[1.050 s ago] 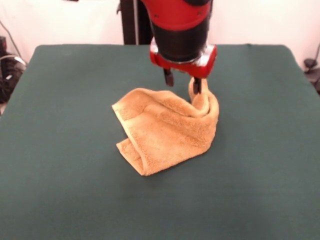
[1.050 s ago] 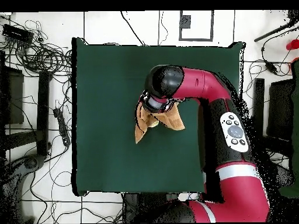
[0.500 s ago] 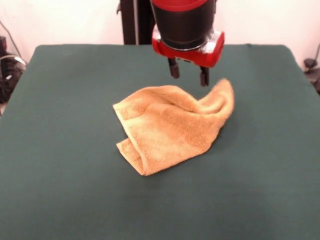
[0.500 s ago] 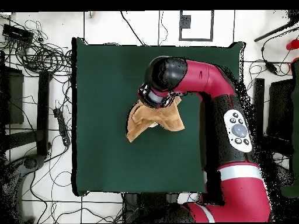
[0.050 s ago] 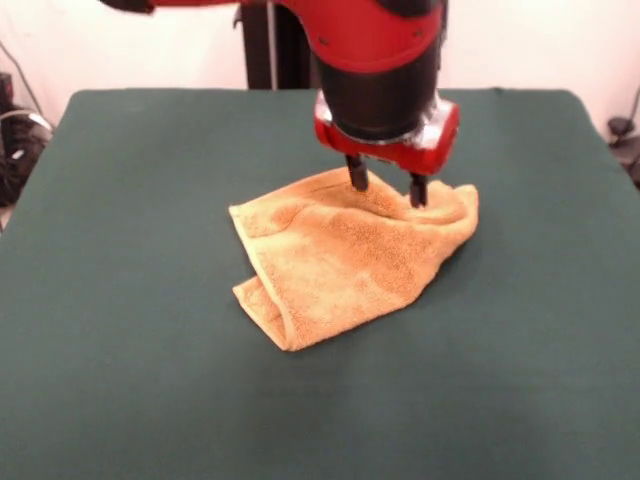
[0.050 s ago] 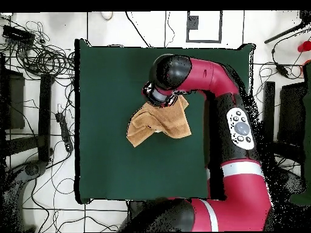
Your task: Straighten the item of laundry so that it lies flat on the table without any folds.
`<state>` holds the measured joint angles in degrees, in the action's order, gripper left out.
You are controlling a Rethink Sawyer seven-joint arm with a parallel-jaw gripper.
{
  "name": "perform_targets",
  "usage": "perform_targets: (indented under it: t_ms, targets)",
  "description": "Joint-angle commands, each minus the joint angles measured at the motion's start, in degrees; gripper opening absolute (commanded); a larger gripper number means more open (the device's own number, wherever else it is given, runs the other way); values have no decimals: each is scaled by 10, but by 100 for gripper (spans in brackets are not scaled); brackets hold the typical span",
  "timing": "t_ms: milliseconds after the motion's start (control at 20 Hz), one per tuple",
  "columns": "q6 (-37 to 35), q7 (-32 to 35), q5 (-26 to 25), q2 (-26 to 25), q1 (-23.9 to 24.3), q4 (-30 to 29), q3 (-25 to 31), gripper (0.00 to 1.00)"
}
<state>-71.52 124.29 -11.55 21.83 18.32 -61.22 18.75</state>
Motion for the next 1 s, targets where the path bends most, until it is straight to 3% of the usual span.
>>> perform_targets:
  t_ms: [50, 350, 550, 700, 850, 1000]
  targets:
    - [-81, 45, 12, -105, -69, 117, 28, 100]
    - [-128, 81, 12, -159, -102, 225, 19, 100]
    - [-123, 69, 24, -172, -102, 222, 20, 100]
    - [-74, 52, 33, -141, -91, 145, 9, 100]
    - [-15, 23, 39, -73, -68, 20, -2, 100]
    - [6, -4, 42, -10, -48, -68, -7, 100]
